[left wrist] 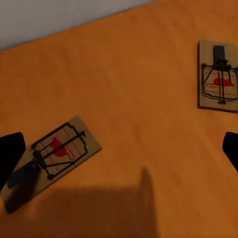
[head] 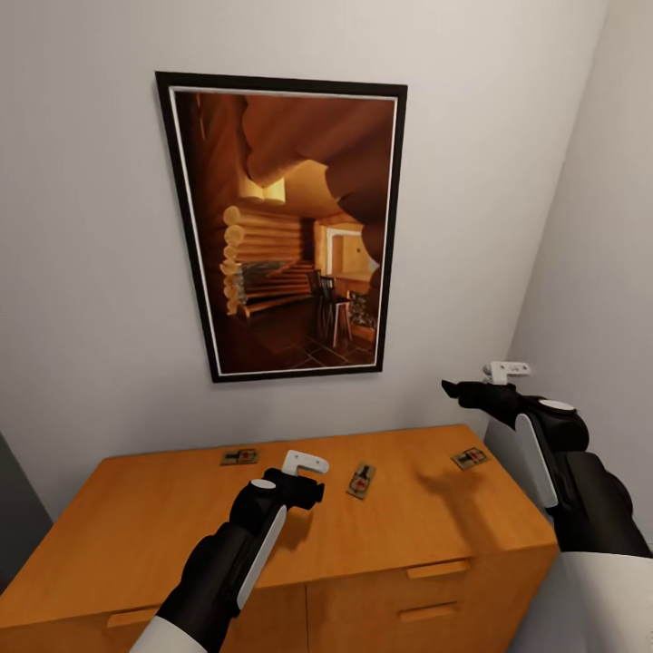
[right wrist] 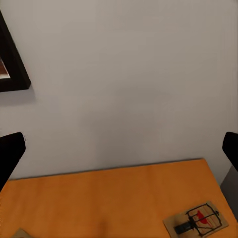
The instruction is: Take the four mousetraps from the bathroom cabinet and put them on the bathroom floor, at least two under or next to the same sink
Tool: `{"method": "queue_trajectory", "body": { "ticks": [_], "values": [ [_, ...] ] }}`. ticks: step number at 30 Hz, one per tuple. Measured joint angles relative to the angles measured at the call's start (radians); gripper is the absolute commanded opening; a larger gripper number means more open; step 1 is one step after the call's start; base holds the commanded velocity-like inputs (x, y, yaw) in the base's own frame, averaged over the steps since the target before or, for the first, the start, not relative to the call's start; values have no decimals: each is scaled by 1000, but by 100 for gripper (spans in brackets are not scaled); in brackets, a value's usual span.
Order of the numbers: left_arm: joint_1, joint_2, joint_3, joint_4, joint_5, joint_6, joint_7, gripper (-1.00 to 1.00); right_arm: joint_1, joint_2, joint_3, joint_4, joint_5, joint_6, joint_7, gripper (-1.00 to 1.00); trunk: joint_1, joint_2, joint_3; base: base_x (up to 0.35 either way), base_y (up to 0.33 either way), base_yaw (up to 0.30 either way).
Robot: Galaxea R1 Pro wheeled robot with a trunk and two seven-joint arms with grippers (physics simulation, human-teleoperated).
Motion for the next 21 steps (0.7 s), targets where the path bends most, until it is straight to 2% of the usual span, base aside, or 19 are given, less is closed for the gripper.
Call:
{"method": "queue_trajectory", "body": {
  "ticks": [9, 14, 21],
  "values": [
    [0, 0, -26, 1, 1, 2, -4, 100, 0, 0, 47, 1, 1, 1, 0, 100, 0, 0, 0, 20, 0, 0],
    [0, 0, -52, 1, 1, 4, -8, 100, 0, 0, 55, 3, 4, 2, 1, 100, 0, 0, 0, 2, 0, 0],
    [0, 0, -80, 1, 1, 7, -10, 100, 0, -7, 56, 4, 58, 2, 8, 100, 0, 0, 0, 0, 0, 0]
  ]
}}
